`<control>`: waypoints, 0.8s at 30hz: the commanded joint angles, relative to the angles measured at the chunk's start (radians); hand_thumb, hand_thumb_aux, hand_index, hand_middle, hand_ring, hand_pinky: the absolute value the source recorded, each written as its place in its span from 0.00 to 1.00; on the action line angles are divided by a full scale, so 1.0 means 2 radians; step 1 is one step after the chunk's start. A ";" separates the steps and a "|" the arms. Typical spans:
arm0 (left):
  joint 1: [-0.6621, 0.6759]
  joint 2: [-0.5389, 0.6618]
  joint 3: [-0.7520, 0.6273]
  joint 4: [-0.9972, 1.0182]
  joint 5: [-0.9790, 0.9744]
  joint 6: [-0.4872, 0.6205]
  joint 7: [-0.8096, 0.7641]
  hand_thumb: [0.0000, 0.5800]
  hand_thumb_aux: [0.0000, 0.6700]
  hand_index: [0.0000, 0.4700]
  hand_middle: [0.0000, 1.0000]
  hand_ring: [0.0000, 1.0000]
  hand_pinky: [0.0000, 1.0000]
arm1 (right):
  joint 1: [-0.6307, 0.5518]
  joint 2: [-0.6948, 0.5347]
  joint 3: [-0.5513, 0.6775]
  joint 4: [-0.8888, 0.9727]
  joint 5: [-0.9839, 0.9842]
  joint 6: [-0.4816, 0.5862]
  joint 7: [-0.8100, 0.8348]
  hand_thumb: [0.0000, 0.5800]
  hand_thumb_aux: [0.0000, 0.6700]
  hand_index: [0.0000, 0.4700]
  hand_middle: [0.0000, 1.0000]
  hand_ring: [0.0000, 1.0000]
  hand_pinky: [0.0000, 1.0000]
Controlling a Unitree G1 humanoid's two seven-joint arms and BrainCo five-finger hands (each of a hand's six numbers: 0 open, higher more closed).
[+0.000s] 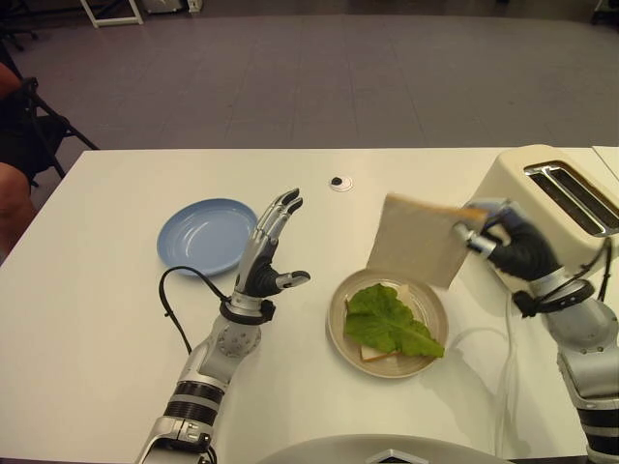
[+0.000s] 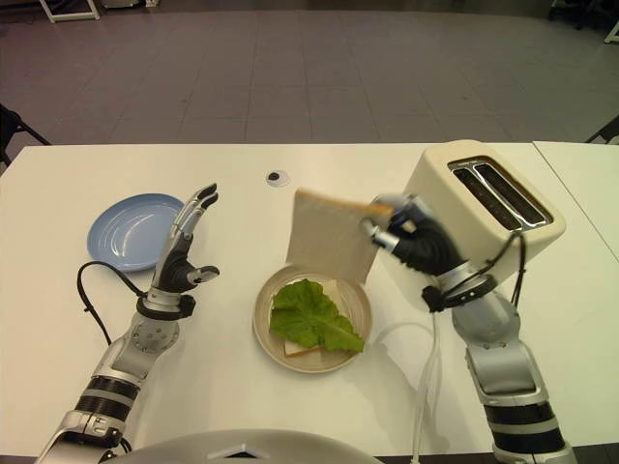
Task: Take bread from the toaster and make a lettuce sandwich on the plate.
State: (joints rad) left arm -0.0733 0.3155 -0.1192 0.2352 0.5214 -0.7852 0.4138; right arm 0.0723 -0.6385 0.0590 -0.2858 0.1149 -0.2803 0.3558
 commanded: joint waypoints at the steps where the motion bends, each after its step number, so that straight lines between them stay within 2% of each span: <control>1: 0.006 -0.003 0.010 -0.003 -0.003 -0.004 0.000 0.00 0.00 0.00 0.00 0.00 0.00 | 0.003 0.008 0.027 0.059 0.056 0.023 0.094 1.00 1.00 1.00 1.00 1.00 1.00; 4: 0.005 -0.002 0.009 -0.003 -0.004 -0.011 -0.006 0.00 0.00 0.00 0.00 0.00 0.00 | -0.013 0.022 0.040 0.101 0.044 0.025 0.121 1.00 1.00 1.00 1.00 1.00 1.00; 9: 0.010 0.011 -0.008 -0.033 0.006 -0.049 -0.033 0.00 0.00 0.00 0.00 0.00 0.00 | -0.038 0.035 0.053 0.156 -0.035 0.007 0.103 1.00 1.00 1.00 1.00 1.00 1.00; 13: 0.024 0.031 -0.071 -0.096 0.042 -0.092 -0.106 0.00 0.00 0.00 0.00 0.00 0.00 | -0.049 0.044 0.073 0.183 -0.100 -0.016 0.081 1.00 1.00 1.00 1.00 1.00 1.00; 15: 0.039 0.055 -0.130 -0.104 0.050 -0.100 -0.175 0.00 0.00 0.00 0.00 0.00 0.00 | -0.050 0.050 0.080 0.185 -0.115 -0.024 0.076 1.00 1.00 1.00 1.00 1.00 1.00; 18: 0.053 0.091 -0.215 -0.058 0.036 -0.097 -0.278 0.00 0.00 0.00 0.00 0.00 0.00 | -0.049 0.057 0.092 0.185 -0.140 -0.037 0.068 1.00 1.00 1.00 1.00 1.00 1.00; 24: 0.036 0.105 -0.242 0.027 0.056 -0.073 -0.320 0.00 0.00 0.00 0.00 0.00 0.00 | -0.052 0.059 0.085 0.184 -0.153 -0.042 0.058 1.00 1.00 1.00 1.00 1.00 1.00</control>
State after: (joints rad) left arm -0.0268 0.4860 -0.5758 0.1924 0.5743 -0.9991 -0.1494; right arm -0.0271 -0.5181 0.2365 0.0796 -0.1779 -0.3618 0.4702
